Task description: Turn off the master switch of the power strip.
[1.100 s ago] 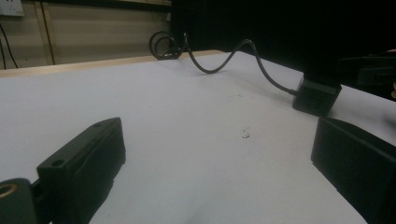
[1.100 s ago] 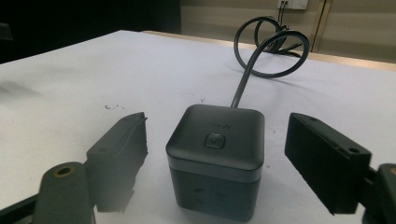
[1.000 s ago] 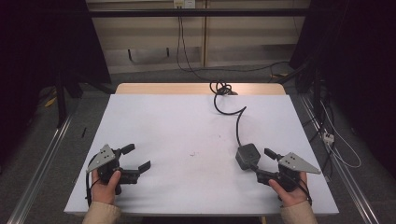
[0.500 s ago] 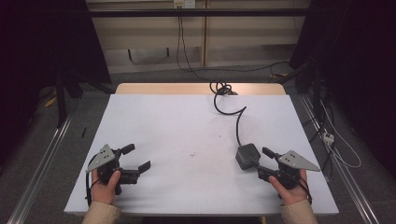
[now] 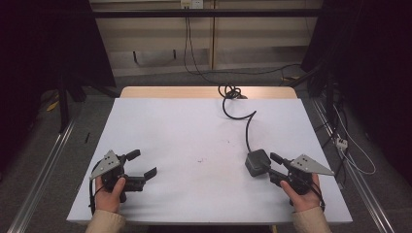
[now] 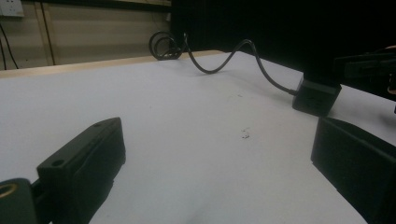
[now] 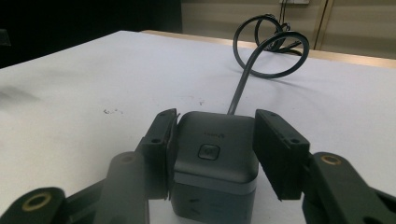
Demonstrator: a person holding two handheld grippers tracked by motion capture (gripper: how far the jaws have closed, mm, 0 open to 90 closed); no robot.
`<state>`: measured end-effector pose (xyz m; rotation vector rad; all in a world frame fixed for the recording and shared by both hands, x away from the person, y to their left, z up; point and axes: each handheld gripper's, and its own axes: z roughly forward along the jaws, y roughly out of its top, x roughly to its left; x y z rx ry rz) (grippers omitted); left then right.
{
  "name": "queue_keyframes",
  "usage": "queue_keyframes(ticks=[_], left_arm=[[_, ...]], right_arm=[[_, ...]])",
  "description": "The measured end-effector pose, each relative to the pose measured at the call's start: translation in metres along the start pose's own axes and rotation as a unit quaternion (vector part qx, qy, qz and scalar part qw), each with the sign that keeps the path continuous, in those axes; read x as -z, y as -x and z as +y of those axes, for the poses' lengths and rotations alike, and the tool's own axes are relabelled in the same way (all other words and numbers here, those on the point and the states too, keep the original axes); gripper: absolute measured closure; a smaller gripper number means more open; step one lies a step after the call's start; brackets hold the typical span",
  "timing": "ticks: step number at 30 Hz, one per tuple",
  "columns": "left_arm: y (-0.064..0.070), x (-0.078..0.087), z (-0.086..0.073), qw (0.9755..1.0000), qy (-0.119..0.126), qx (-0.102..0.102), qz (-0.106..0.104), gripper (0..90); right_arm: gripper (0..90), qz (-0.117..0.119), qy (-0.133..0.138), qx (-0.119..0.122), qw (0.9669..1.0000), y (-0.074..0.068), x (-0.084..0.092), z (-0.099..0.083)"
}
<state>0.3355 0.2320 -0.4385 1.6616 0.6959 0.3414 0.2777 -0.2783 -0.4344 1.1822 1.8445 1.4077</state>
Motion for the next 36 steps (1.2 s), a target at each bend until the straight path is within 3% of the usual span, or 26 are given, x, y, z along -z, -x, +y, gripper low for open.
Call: queue_keyframes(ticks=[36], left_arm=[[0.001,0.0,0.0,1.0,0.004,-0.002,0.0,2.9]], right_arm=[[75.4,0.008,-0.017,-0.026,0.9995,0.009,-0.004,0.01]])
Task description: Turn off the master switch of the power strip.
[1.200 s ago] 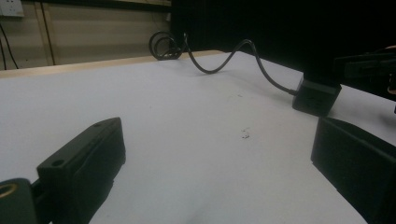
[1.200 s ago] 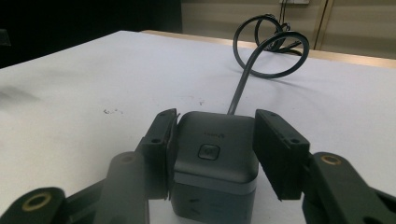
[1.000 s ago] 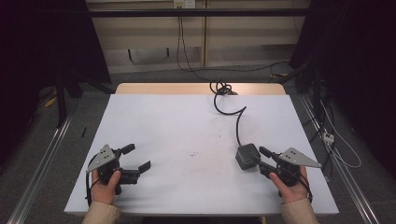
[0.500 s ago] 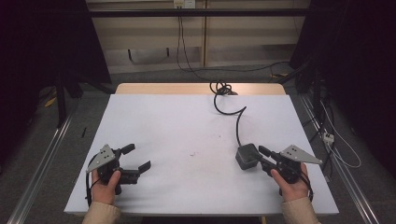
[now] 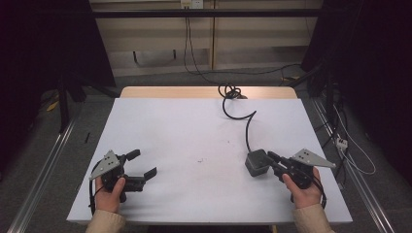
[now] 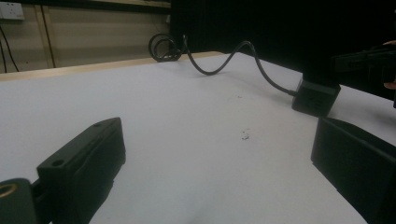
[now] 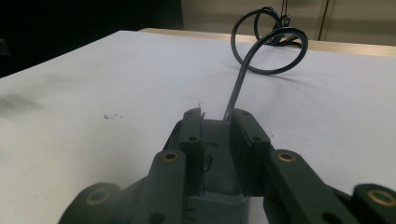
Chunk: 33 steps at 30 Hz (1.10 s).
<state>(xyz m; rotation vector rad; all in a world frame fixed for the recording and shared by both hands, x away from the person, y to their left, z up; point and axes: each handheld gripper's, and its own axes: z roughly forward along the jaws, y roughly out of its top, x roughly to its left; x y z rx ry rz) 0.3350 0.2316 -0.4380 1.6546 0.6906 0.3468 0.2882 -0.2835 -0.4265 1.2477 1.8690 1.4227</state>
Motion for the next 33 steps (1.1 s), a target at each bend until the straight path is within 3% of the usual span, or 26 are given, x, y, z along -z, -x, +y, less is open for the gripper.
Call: queue_keyframes(ticks=[33], left_arm=[[0.0001,0.0001,0.0,1.0,-0.001,-0.001,0.0,2.9]], right_arm=[[80.6,0.012,-0.01,-0.001,0.9999,-0.0009,-0.006,0.0041]])
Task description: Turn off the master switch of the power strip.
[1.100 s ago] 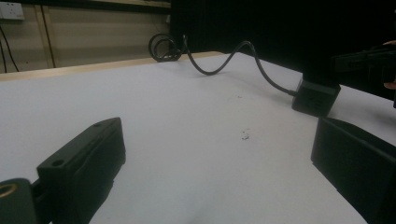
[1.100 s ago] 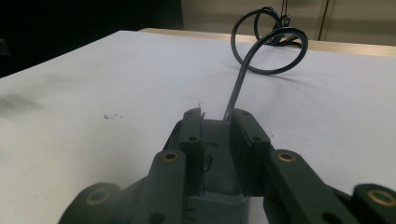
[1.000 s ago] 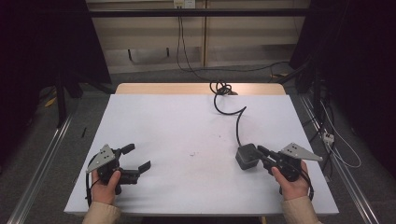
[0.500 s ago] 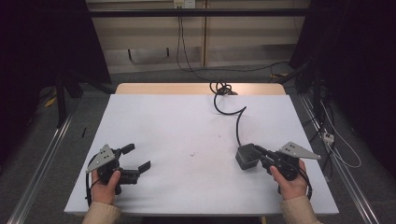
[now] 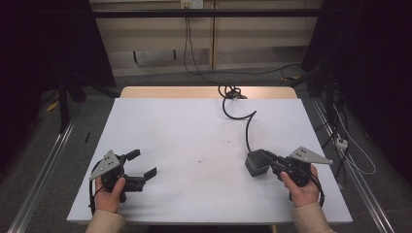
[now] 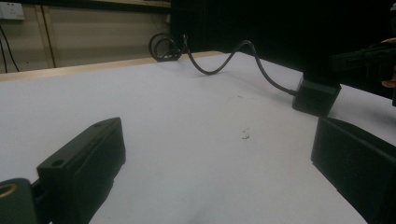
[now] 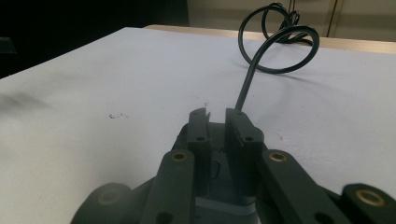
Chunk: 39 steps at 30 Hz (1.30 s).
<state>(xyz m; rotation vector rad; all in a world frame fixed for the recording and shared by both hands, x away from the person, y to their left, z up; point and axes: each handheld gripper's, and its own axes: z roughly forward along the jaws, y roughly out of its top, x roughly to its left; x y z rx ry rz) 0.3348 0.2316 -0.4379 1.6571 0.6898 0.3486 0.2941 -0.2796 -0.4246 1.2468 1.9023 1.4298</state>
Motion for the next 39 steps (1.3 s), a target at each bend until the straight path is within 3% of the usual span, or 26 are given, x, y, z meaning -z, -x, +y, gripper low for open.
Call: queue_keyframes(ticks=[22,39], left_arm=[[0.0,-0.0002,0.0,1.0,0.0,-0.001,0.001,2.9],[0.0001,-0.0002,0.0,1.0,0.001,-0.001,0.0,2.9]], right_arm=[[89.8,0.006,-0.013,0.008,0.9999,-0.002,-0.0019,0.0014],[90.0,0.013,-0.025,0.011,0.9995,-0.0032,-0.0048,-0.0005]])
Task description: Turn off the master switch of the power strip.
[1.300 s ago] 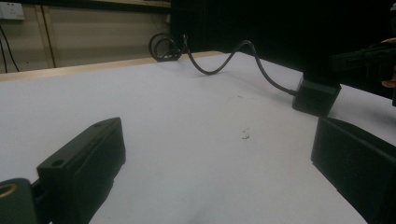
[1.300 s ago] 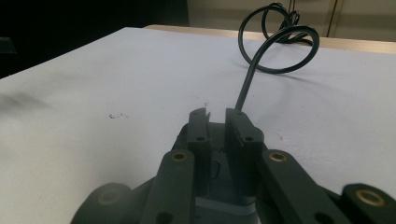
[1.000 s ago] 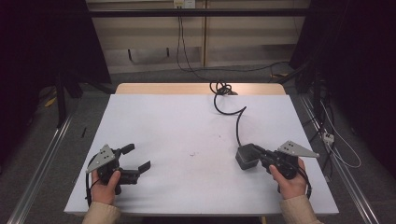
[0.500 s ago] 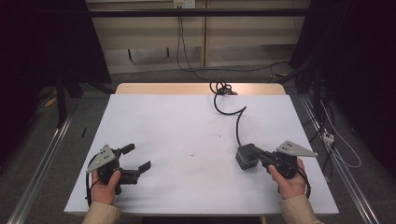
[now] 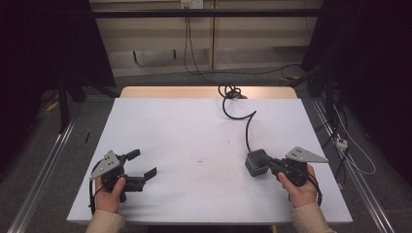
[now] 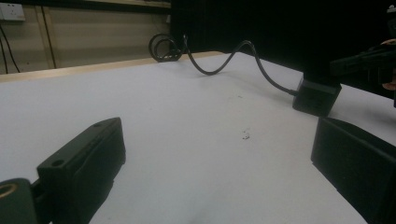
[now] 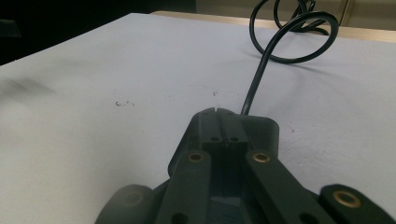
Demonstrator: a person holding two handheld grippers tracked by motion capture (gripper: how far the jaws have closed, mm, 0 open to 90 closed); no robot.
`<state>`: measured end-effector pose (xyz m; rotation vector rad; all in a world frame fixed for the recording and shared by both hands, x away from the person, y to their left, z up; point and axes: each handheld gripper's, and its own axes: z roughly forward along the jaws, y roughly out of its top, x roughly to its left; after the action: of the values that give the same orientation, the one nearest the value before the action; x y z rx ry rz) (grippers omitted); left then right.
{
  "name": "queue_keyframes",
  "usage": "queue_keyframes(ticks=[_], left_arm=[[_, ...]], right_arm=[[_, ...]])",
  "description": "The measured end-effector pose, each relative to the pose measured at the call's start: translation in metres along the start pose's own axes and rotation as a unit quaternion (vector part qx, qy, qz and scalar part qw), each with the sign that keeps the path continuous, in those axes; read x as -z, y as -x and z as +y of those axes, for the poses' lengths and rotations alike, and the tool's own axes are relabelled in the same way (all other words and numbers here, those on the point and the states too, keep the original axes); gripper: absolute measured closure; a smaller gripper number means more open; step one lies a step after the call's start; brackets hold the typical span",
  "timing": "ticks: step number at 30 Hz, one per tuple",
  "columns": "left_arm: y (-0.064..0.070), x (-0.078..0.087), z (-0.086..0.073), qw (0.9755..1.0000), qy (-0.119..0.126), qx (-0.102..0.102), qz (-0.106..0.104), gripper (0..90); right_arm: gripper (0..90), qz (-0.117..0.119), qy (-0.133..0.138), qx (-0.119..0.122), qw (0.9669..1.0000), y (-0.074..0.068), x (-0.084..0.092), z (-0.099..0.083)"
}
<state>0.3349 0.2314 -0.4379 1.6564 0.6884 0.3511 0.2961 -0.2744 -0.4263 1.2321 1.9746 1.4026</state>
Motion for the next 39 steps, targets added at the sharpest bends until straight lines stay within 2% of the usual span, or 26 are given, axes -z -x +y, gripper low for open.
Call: queue_keyframes(ticks=[39], left_arm=[[-0.0001,0.0006,0.0002,1.0,0.0,-0.001,-0.001,2.9]], right_arm=[[90.0,-0.004,-0.009,0.01,0.9999,0.0008,-0.002,-0.0022]])
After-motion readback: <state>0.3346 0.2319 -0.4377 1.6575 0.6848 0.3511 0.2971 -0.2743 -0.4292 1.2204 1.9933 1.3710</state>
